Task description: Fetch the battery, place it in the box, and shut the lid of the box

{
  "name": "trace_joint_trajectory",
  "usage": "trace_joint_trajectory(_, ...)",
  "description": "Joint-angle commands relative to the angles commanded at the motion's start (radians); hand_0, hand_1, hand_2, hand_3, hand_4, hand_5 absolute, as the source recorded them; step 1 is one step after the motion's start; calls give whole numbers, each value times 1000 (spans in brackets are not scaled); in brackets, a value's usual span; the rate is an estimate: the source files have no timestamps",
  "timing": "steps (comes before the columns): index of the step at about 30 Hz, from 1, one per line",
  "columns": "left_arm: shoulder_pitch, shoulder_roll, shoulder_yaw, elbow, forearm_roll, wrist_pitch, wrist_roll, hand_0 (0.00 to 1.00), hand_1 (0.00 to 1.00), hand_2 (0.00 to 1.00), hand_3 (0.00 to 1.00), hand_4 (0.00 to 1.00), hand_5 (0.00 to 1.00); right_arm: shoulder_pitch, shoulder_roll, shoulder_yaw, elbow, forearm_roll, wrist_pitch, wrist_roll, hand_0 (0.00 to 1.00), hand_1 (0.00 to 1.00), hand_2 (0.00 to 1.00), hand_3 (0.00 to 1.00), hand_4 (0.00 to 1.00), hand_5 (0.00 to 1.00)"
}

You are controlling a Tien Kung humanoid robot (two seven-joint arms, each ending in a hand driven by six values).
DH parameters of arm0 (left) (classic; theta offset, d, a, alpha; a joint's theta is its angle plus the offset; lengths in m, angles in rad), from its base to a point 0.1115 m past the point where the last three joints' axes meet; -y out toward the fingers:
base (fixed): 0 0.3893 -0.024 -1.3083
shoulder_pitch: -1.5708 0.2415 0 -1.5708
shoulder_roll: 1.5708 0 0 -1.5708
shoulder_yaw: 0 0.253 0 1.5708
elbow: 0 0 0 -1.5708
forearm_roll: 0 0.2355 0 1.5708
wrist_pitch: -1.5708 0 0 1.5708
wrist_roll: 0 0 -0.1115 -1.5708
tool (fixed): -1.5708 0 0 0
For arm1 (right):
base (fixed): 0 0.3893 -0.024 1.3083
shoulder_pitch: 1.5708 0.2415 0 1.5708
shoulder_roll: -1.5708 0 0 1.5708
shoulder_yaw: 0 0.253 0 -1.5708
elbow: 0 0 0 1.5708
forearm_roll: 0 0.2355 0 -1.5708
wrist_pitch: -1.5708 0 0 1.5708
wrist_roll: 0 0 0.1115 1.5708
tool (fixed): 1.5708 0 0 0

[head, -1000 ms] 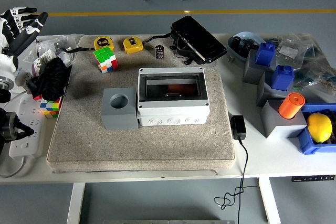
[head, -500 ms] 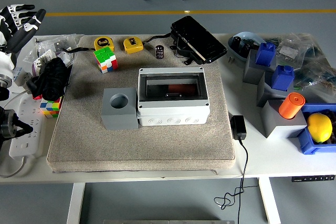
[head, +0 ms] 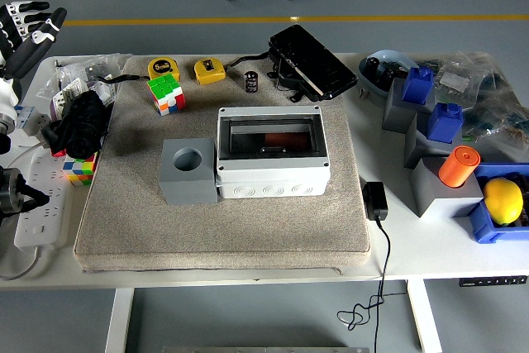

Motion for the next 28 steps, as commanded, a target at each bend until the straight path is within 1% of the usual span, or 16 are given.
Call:
trace_joint_trajectory(17, 8, 10, 1, 1, 5, -6, 6, 478, 608, 574, 580, 949, 478, 2, 0, -8, 4, -8, 9, -5, 621, 650, 653, 545, 916, 467)
trace_joint_trajectory(19, 8, 10, 3, 1, 5, -6, 7, 481, 608, 574, 580, 949, 478, 2, -1, -11, 4, -8, 10, -6, 616, 638, 639, 547, 915, 466)
trace_joint_trajectory(28, 10, 8, 12, 1, 6, -8, 10, 481, 607, 574, 579, 949, 478, -7, -1, -10, 5, -10, 12, -8, 615, 632, 640, 545, 916, 463)
